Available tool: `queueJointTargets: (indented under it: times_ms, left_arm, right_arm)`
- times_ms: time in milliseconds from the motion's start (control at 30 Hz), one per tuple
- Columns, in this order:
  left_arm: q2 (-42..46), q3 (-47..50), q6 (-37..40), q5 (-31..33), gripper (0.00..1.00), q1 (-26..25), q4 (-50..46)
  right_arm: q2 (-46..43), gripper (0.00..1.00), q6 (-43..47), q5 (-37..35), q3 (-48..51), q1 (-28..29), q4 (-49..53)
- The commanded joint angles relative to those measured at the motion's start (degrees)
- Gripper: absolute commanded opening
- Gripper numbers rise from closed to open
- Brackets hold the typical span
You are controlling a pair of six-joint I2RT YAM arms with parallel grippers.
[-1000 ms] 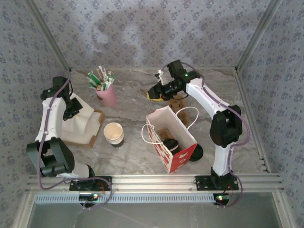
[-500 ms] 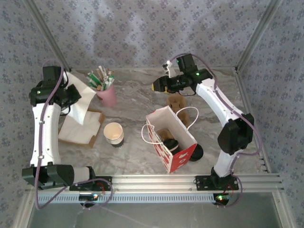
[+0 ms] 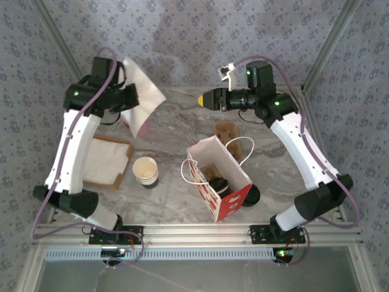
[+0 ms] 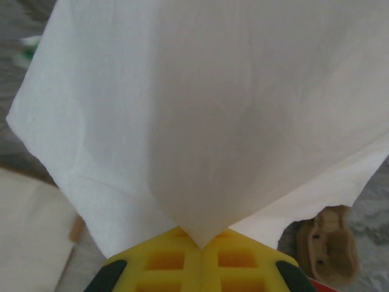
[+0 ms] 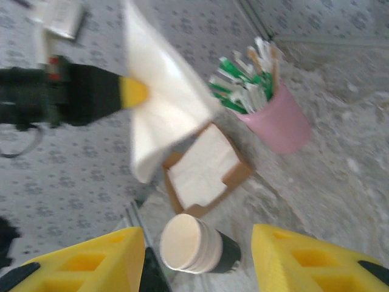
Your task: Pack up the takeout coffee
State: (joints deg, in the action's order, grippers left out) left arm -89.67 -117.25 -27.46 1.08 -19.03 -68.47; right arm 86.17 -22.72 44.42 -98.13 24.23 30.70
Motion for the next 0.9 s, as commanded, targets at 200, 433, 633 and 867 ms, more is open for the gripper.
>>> queueJointTargets:
  times_ms: [200,433,633,867]
  left_arm:
    - [-11.53,-15.23,4.82,0.47,0.0,-14.23,-1.17]
    - [-13.52,-16.32,7.87,0.75,0.0,-21.23,3.08]
    - [-13.87,-16.66,10.71,-1.32,0.0,-24.62,3.08]
    - [-13.61,-16.72,13.2,-6.28,0.0,-25.81,3.56]
  right_arm:
    - [-0.77,0.49,-12.78,6.68,-3.17,-0.3,-8.4]
    - [0.87,0.48,-17.7,5.89,-2.94,-0.09,-9.92]
    - [2.84,0.48,-19.51,3.34,-3.45,-2.49,-9.49]
    - [6.48,0.5,-19.54,3.41,-5.53,-4.11,-6.4]
